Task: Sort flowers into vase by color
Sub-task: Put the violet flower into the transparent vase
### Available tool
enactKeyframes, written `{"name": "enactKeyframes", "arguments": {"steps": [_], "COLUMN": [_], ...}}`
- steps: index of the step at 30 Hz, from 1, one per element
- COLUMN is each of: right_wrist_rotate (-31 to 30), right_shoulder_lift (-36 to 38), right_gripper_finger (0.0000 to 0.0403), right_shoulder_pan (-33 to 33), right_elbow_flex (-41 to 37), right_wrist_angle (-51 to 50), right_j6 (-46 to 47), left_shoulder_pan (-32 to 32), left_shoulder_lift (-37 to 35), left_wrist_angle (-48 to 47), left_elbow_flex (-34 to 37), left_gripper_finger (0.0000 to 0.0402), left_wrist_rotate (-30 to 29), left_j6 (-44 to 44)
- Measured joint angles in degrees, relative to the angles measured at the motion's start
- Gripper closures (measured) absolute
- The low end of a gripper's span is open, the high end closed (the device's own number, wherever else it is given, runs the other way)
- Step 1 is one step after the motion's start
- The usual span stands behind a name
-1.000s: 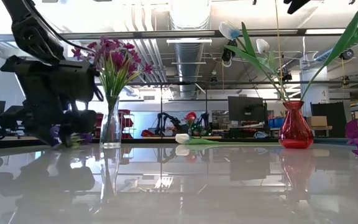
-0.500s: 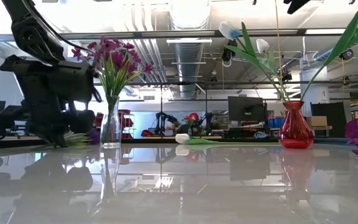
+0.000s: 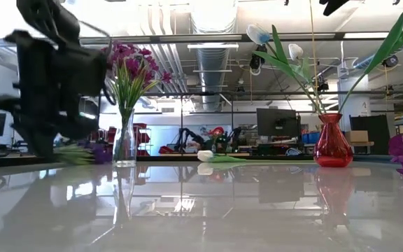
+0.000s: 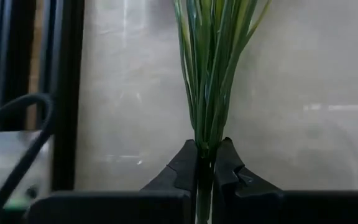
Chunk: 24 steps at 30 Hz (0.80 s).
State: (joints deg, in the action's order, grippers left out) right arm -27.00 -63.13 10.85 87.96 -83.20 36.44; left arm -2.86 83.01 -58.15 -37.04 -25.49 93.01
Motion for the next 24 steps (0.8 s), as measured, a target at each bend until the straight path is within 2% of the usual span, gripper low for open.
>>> {"name": "enactKeyframes", "arguments": {"steps": [3,8,14,19,24], "right_wrist_rotate": [0.0,0.0,0.0,0.0,-0.05], "right_shoulder_lift": [0.0,0.0,0.0,0.0,0.0], "right_gripper_finger": [0.017,0.017,0.017,0.017,0.017], "right_shoulder_pan": [0.0,0.0,0.0,0.0,0.0], "right_elbow_flex": [-0.01,-0.01,-0.02,-0.01,-0.02], "right_wrist_angle": [0.0,0.0,0.0,0.1,2.08], "right_j6": [-0.03,-0.41,-1.25,-1.93,-4.2], "left_shoulder_pan": [-3.94,-11.25,-20.24,-26.5,-30.36], "left_shoulder_lift": [-0.04,-0.1,-0.12,-0.14,-0.25], "left_wrist_angle": [-4.4,-6.56,-6.58,-5.96,-2.85], "left_elbow_flex": [-3.73,-9.29,-14.69,-20.22,-25.61], "left_gripper_finger": [0.0401,0.0401,0.0402,0.0402,0.0402], "left_wrist_rotate": [2.7,7.74,9.78,7.31,-0.26], "left_j6": [-1.3,-4.56,-7.05,-10.49,-18.25]}}
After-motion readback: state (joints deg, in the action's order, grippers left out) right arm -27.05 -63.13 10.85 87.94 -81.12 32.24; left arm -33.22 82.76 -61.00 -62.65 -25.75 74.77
